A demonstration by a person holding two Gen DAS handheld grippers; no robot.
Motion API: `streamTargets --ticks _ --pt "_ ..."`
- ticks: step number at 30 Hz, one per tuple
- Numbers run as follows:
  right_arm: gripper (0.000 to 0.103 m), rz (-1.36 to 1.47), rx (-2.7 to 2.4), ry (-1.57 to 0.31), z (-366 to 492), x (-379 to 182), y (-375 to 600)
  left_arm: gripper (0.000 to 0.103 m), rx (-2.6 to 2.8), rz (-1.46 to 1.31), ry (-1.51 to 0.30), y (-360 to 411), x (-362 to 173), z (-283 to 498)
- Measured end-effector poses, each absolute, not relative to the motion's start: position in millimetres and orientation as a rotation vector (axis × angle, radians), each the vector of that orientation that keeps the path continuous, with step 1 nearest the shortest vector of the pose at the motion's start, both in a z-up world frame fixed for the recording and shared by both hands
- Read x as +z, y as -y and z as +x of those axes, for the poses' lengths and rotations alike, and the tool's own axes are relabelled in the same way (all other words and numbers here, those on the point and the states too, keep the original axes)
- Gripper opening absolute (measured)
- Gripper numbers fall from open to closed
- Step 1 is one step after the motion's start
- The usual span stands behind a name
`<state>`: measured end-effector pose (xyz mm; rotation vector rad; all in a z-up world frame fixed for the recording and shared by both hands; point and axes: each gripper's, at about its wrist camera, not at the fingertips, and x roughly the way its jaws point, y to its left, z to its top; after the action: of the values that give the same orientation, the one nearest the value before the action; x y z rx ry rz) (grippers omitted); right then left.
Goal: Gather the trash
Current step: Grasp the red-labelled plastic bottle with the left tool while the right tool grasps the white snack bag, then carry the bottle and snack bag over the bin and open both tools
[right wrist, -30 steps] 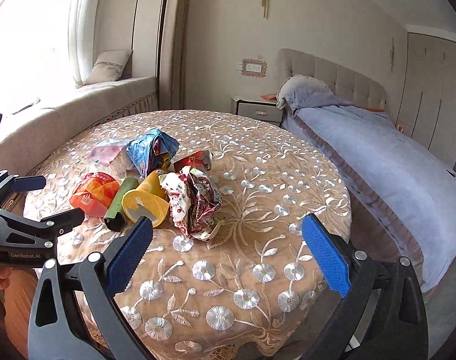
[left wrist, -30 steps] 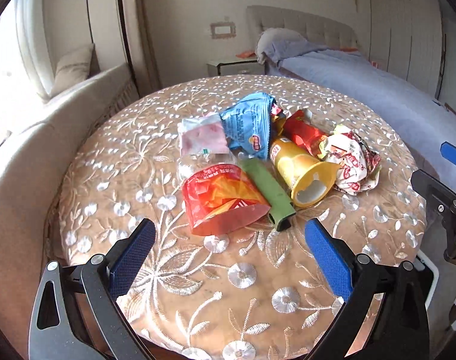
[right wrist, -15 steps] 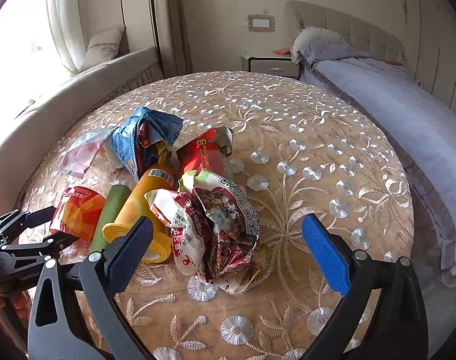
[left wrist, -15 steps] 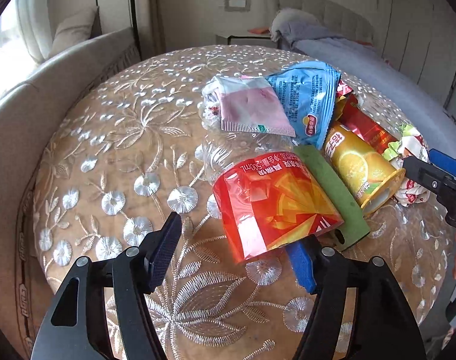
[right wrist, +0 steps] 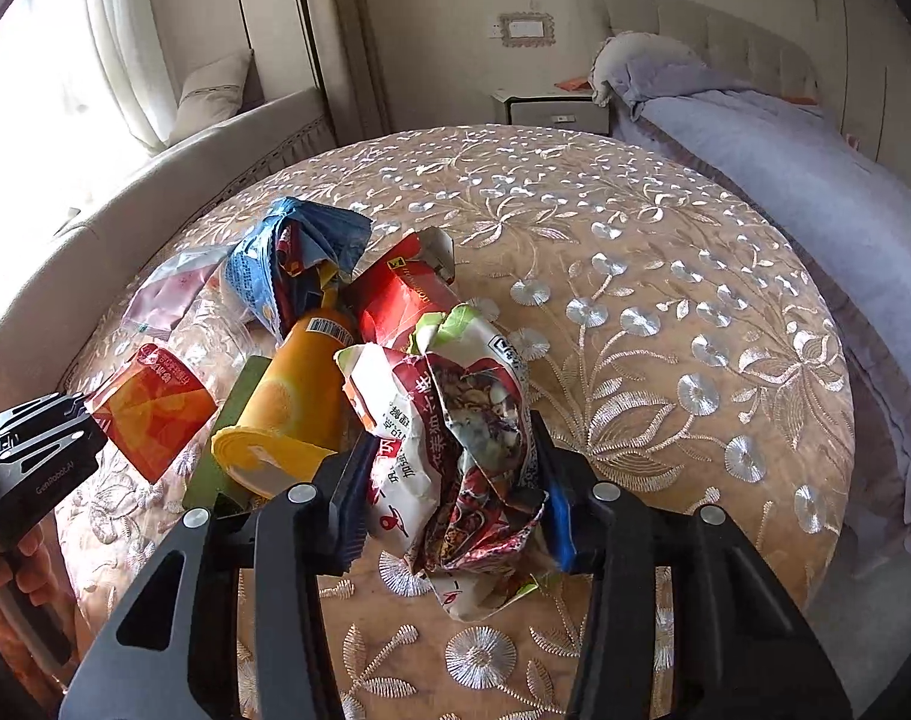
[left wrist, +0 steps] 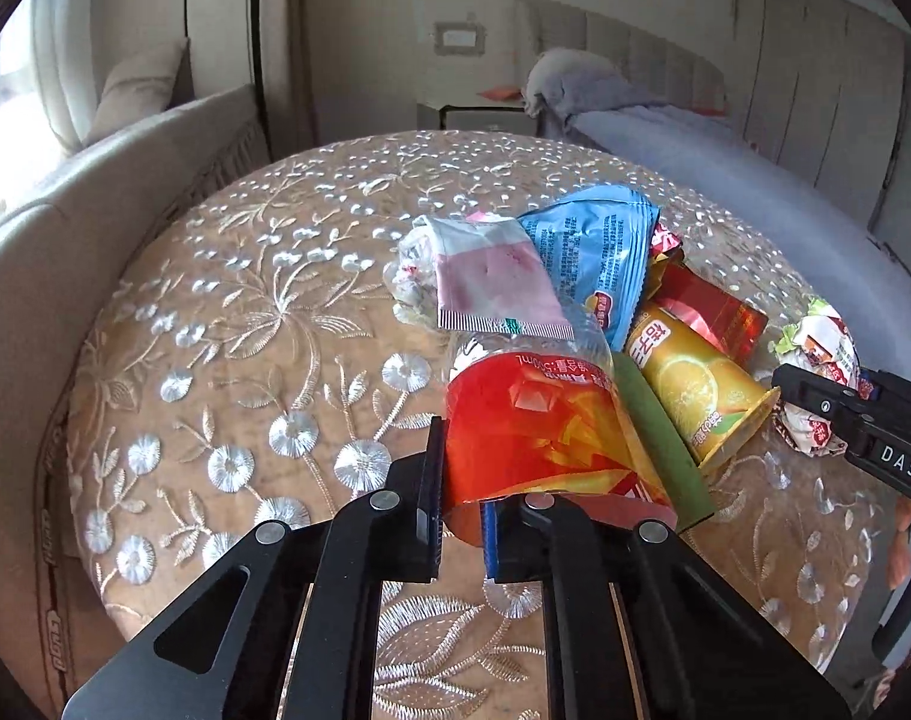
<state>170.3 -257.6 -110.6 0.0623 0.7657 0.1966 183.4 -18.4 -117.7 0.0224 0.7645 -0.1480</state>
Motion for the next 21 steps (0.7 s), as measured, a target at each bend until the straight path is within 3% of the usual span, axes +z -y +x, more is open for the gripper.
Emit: streamTargets --ticks 21 --pt "0.048 0.027 0.184 -0.585 74 -51 281 0.002 -0.222 0.064 -0.543 41 -35 89"
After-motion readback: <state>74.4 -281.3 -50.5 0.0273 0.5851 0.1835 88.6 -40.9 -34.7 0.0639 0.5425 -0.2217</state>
